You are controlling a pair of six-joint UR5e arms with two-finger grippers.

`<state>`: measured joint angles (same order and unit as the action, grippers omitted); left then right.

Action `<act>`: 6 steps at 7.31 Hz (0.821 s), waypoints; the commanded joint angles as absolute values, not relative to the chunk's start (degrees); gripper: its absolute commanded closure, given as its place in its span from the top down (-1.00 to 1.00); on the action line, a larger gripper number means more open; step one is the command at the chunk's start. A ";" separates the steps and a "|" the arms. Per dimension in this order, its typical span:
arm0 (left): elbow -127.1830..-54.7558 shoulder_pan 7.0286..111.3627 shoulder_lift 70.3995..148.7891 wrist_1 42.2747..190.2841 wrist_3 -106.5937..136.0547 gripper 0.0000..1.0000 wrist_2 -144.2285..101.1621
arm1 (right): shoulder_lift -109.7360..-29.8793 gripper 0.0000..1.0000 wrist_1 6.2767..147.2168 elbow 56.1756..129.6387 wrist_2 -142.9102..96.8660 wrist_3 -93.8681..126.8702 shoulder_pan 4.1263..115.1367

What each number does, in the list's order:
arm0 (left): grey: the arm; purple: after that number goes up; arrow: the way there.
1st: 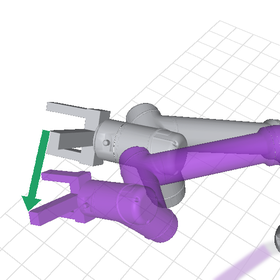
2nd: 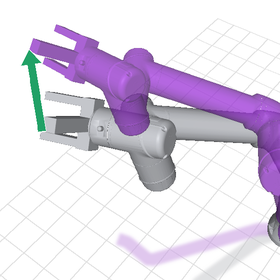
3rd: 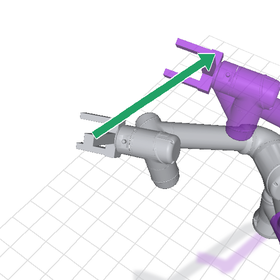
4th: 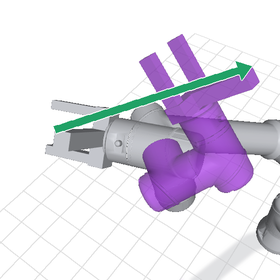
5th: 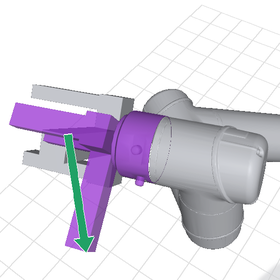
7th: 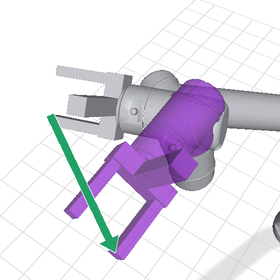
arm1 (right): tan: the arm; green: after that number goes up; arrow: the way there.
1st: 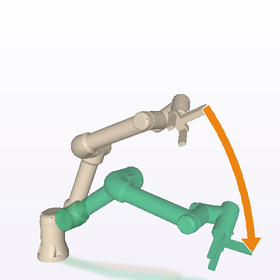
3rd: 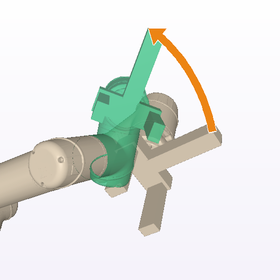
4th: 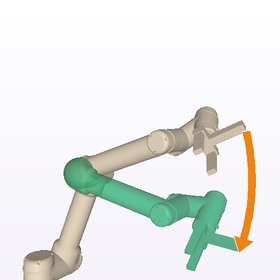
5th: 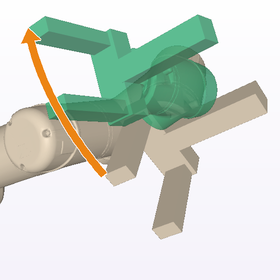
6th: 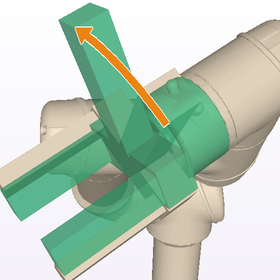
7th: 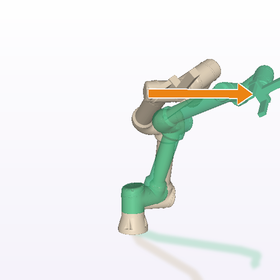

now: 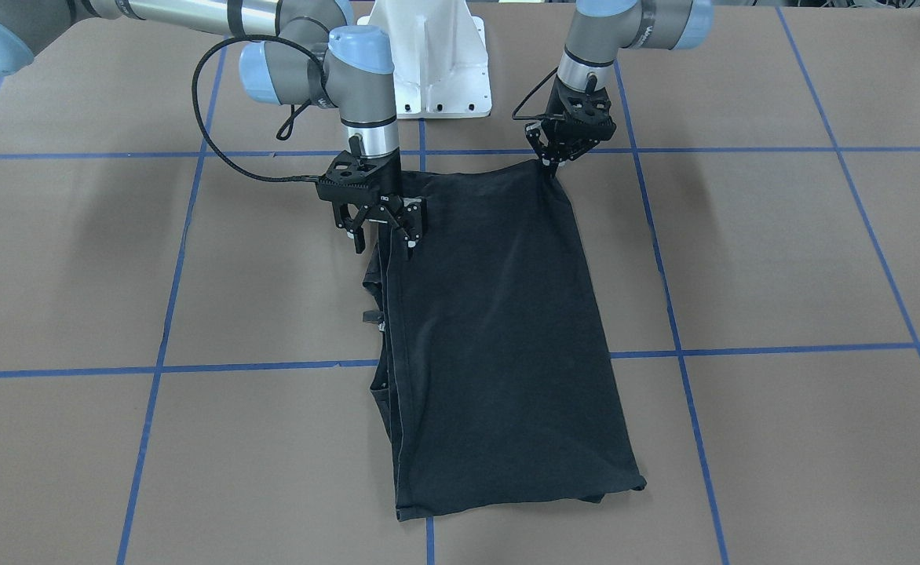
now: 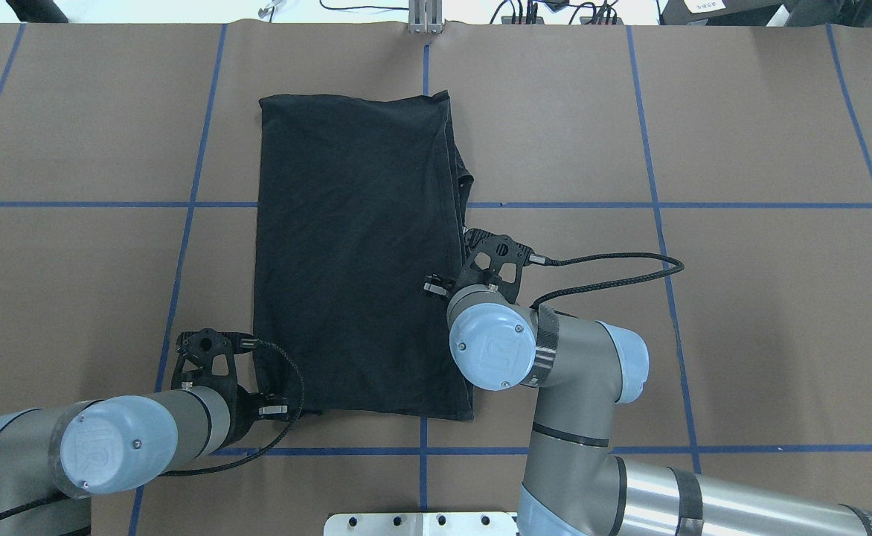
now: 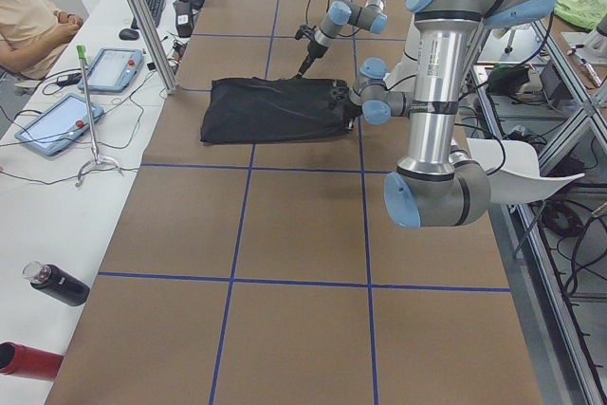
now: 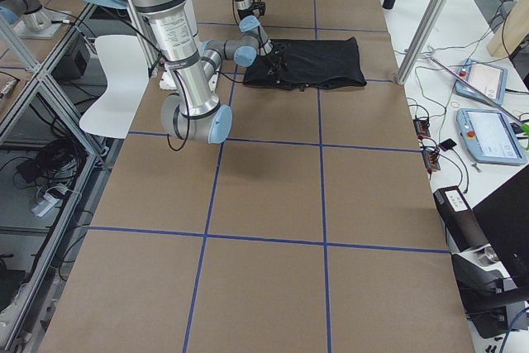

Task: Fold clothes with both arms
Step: 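Move the right gripper to the other shirt corner nearest the robot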

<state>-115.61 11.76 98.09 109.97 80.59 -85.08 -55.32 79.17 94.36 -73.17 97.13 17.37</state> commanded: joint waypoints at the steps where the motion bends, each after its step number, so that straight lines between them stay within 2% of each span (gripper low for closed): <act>1: -115.58 11.69 98.17 109.95 80.60 -1.00 -85.08 | -55.02 0.53 79.19 93.17 -71.54 98.17 16.52; 2: -115.58 11.69 98.17 110.04 80.60 -1.00 -85.08 | -55.11 0.38 79.19 93.16 -71.46 98.43 16.18; 6: -115.58 11.69 98.09 110.04 80.60 -1.00 -85.08 | -55.20 0.38 79.45 92.99 -70.66 98.44 15.38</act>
<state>-115.58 11.71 98.11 110.04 80.59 -85.08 -55.17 79.37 93.07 -70.75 98.43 15.48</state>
